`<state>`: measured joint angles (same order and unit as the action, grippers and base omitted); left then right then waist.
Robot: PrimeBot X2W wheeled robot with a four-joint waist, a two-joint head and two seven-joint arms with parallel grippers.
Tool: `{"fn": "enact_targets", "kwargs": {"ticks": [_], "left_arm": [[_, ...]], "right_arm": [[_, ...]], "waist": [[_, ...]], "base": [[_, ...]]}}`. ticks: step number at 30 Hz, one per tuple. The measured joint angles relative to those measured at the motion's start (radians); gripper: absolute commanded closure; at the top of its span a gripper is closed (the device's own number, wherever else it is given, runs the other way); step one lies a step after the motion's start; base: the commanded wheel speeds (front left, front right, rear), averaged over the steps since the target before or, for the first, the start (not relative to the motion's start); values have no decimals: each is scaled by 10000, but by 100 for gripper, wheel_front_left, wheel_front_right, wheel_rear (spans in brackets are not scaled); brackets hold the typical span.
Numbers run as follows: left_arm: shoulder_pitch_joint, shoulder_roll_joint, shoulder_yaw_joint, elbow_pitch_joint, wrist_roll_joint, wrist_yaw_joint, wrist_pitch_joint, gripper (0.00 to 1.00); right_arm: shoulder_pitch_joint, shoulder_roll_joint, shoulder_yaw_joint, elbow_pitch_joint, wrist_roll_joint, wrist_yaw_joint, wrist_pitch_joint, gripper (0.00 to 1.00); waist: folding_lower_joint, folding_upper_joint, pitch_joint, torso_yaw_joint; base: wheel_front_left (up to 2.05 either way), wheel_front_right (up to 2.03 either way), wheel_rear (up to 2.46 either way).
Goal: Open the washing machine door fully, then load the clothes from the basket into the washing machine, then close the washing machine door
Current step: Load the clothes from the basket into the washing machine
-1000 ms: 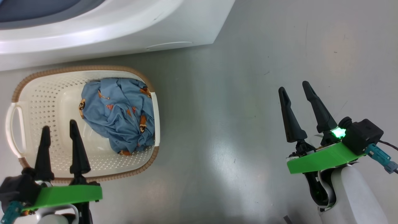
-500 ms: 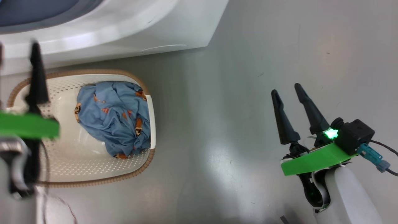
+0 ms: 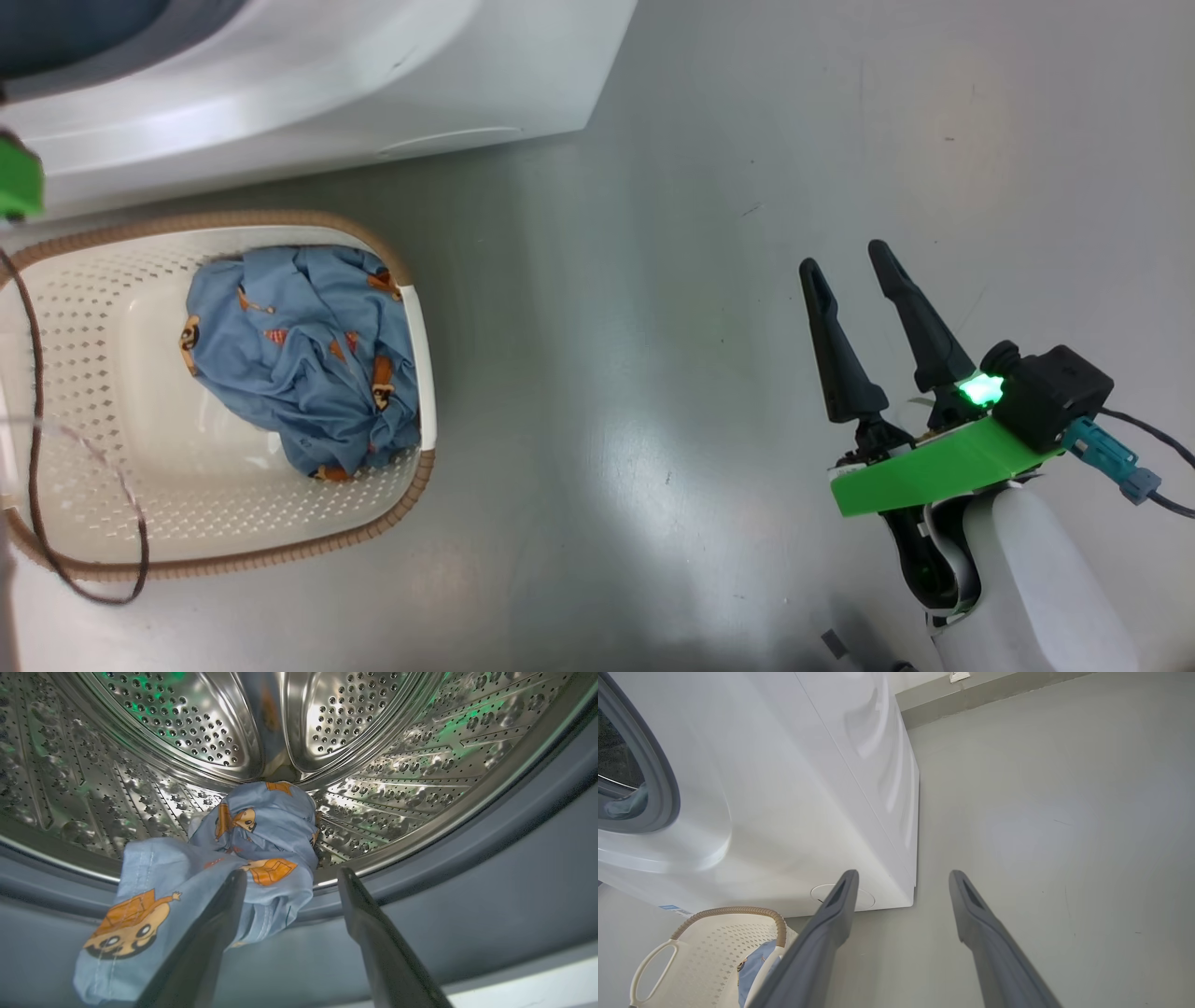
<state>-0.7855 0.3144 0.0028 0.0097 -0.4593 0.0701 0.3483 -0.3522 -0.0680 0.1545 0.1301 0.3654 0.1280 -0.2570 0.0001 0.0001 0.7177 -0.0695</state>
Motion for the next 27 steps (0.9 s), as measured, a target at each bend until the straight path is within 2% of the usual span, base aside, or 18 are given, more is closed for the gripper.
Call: {"fn": "enact_targets", "kwargs": {"ticks": [6, 13, 22, 27], "left_arm": [[-1168, 301, -67, 989, 4, 153, 846, 0], [-1627, 621, -194, 1948, 107, 322, 1553, 0], [-1941, 546, -119, 2775, 23, 581, 1789, 0], [-2055, 564, -69, 3214, -125, 579, 1977, 0]], "right_arm": [[-101, 12, 42, 10, 0, 0, 0, 0], [-174, 19, 40, 35, 0, 0, 0, 0], [-176, 35, 13, 29, 0, 0, 0, 0], [-181, 35, 0, 31, 0, 0, 0, 0]], "waist": [[-1, 0, 123, -54], [0, 0, 224, -100], [0, -1, 371, -35], [-1, 0, 500, -32]], "base": [[0, 0, 0], [0, 0, 0], [0, 0, 0], [0, 0, 0]]}}
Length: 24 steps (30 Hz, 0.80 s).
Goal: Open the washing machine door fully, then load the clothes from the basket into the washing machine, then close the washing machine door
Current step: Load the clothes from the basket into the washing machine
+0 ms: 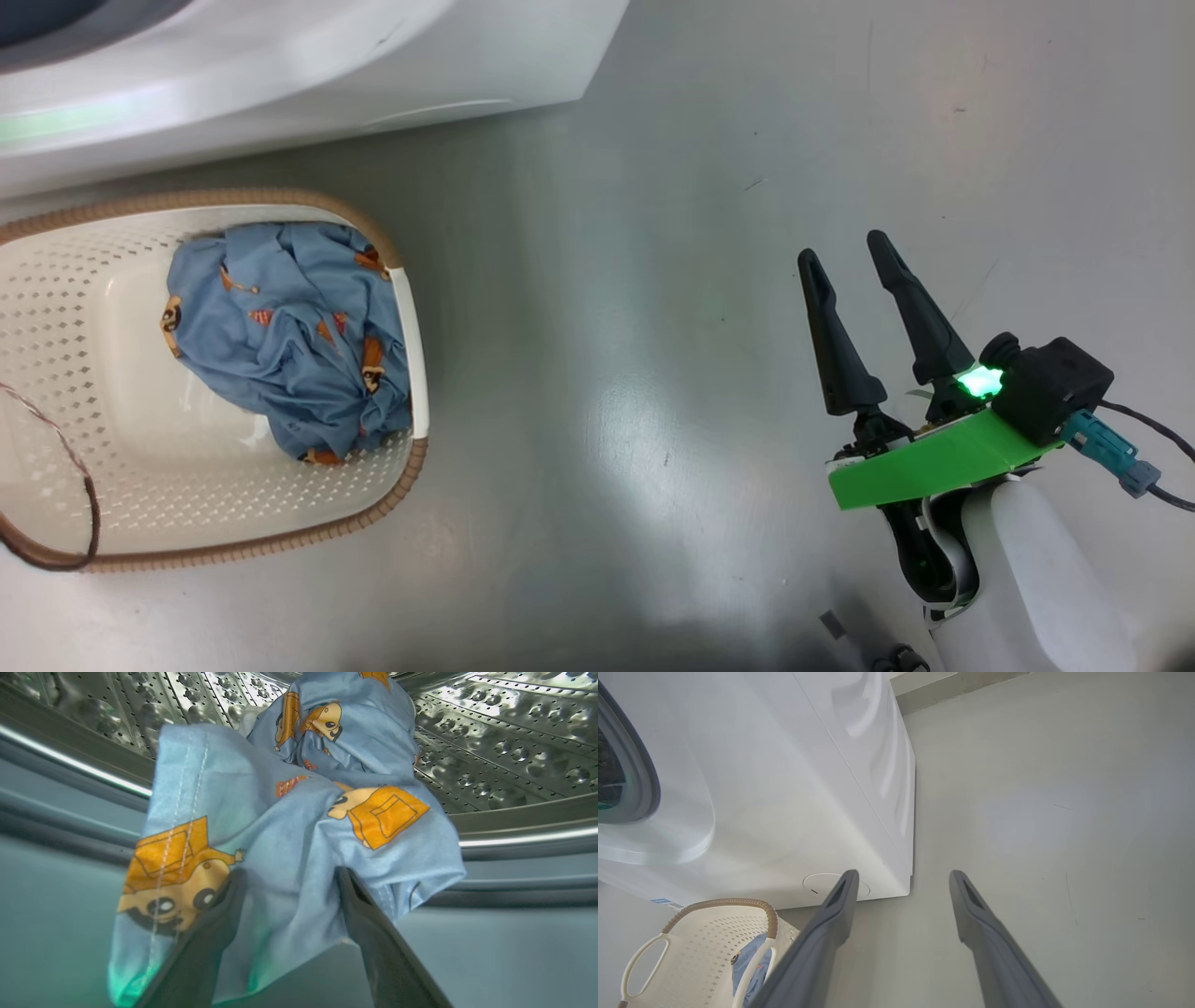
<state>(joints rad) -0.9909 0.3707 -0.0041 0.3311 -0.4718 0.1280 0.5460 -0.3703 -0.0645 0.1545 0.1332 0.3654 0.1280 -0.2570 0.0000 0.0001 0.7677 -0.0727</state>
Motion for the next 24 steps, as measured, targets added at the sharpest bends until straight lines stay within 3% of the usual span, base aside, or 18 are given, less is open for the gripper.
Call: {"fn": "enact_targets", "kwargs": {"ticks": [7, 8, 9, 10, 11, 16, 24], "left_arm": [[-485, 81, -201, 545, 40, 98, 529, 0], [-546, 82, -228, 629, 40, 132, 614, 19], [-614, 86, -240, 686, 40, 190, 688, 63], [-651, 98, -238, 729, 40, 205, 704, 63], [-663, 121, -232, 754, 40, 219, 702, 100], [-702, 163, -249, 740, 40, 153, 244, 100], [-887, 25, -545, 178, 36, -717, -1129, 100]], "right_arm": [[-31, 0, 4, 10, 0, 0, 0, 0], [-39, 0, 6, 12, 2, 0, 0, 0], [-54, 0, 6, 12, 2, 0, 0, 0], [-75, 0, 6, 12, 2, 0, 0, 0], [-107, 0, 4, 13, 2, 0, 0, 0], [-226, 2, -6, 29, 59, 0, 0, 0], [-226, 4, 8, 27, 59, 0, 0, 0]], "waist": [[-1, 0, 88, -16], [-1, 0, 98, -24], [-1, 0, 107, -32], [-1, 0, 114, -39], [-2, 0, 123, -44], [-1, 0, 145, -28], [0, 0, 95, 108]], "base": [[0, 0, 0], [0, 0, 0], [0, 0, 0], [0, 0, 0], [0, 0, 0], [0, 0, 0], [0, 0, 0]]}}
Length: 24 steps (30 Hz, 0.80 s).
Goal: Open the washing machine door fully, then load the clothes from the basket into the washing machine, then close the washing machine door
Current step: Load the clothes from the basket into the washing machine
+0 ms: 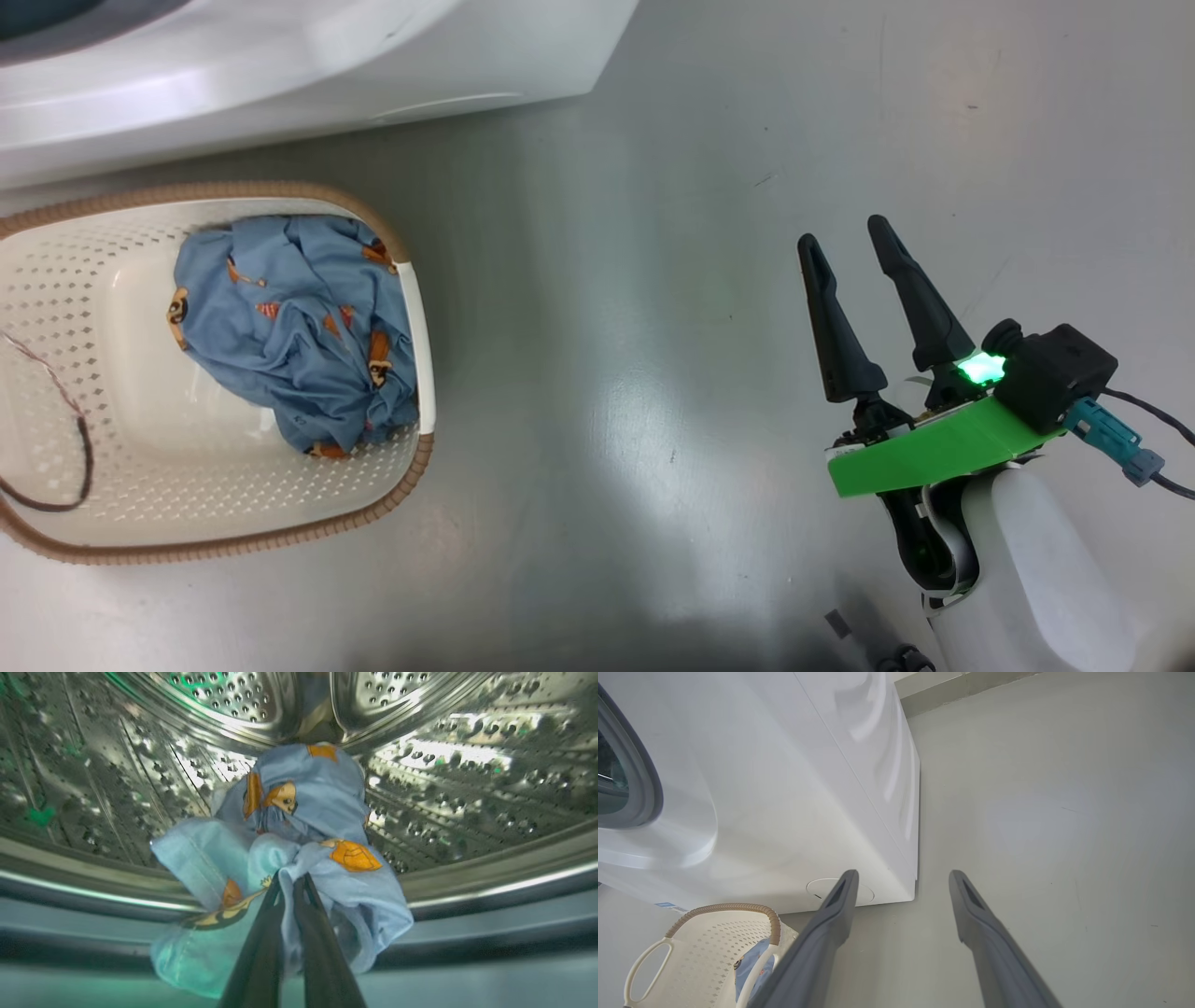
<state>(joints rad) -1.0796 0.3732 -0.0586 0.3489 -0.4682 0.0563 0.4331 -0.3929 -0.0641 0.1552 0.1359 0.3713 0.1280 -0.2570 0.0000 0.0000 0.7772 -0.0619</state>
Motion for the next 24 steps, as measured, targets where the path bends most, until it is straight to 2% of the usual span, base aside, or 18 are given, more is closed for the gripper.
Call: {"fn": "enact_targets", "kwargs": {"ticks": [2, 5, 6, 8, 13, 20, 24], "left_arm": [[-58, -10, 21, -61, -15, -13, -224, 100], [-211, -25, 134, -146, -196, -422, -876, 100], [-344, -75, 278, -148, -485, -813, -1220, 100], [-544, -40, 303, -125, -717, -1174, -1467, 100], [-1236, 138, 464, 125, -882, -1396, -2182, 100], [-2313, 401, 136, 431, -872, -1743, -3198, 100], [-3012, 520, -209, 637, -884, -1766, -3659, 100]], "right_arm": [[0, 0, 4, -2, 0, 0, 0, 0], [-1, 0, 21, -12, 0, 0, 0, 0], [-4, -2, 46, -40, 4, 0, 0, 0], [-12, -12, 84, -75, 8, 0, 0, 0], [-127, -6, 182, -176, 10, 0, 0, 0], [-275, -2, 161, -349, 13, 0, 0, 0], [-278, -8, 136, -385, 13, 0, 0, 0]], "waist": [[0, 0, 5, 8], [0, 0, 55, 5], [0, 0, 126, -14], [0, 0, 228, -49], [0, 0, 577, -200], [1, 0, 1187, -443], [1, 0, 1543, -539]], "base": [[0, 0, 0], [0, 0, 0], [0, 0, 0], [0, 0, 0], [0, 0, 0], [0, 0, 0], [0, 0, 0]]}}
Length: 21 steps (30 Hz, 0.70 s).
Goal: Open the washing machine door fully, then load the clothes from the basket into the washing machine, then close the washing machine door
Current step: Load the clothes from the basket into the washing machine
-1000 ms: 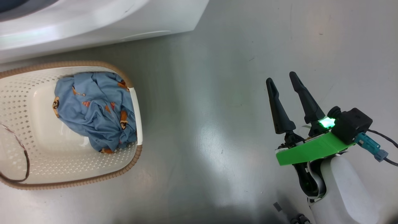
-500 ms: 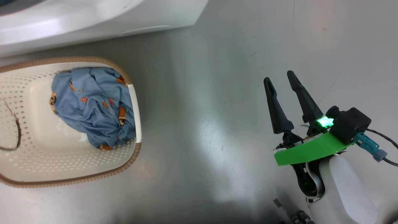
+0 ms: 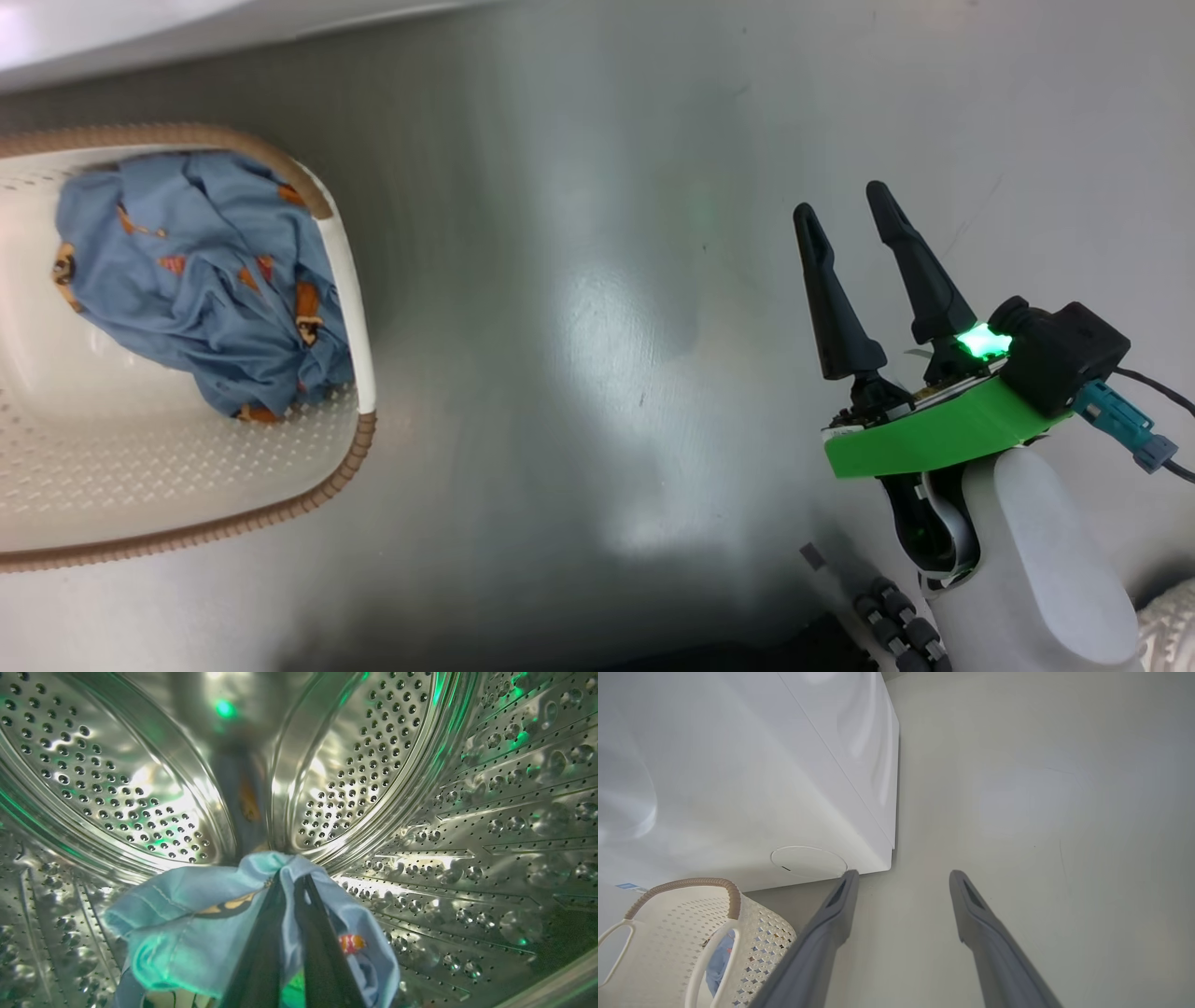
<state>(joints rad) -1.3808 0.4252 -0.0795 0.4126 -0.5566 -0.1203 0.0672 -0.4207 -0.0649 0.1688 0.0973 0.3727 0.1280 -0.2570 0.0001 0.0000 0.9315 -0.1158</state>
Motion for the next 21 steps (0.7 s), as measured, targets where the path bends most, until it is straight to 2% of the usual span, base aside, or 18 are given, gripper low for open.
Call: {"fn": "enact_targets", "kwargs": {"ticks": [13, 17, 21], "left_arm": [[-3170, 479, -802, 1434, 280, -65, -779, 100], [-3696, 531, -1081, 2222, 268, -67, -184, 100], [-4013, 564, -1290, 3009, 198, -67, 848, 100]], "right_arm": [[-121, 10, 456, 123, 88, 0, 0, 0], [-123, 17, 650, 174, 130, 0, 0, 0], [-153, 31, 823, 265, 362, 0, 0, 0]], "waist": [[0, 0, 793, -449], [1, 0, 891, -665], [0, 0, 987, -865]], "base": [[0, 0, 0], [0, 0, 0], [0, 0, 0]]}}
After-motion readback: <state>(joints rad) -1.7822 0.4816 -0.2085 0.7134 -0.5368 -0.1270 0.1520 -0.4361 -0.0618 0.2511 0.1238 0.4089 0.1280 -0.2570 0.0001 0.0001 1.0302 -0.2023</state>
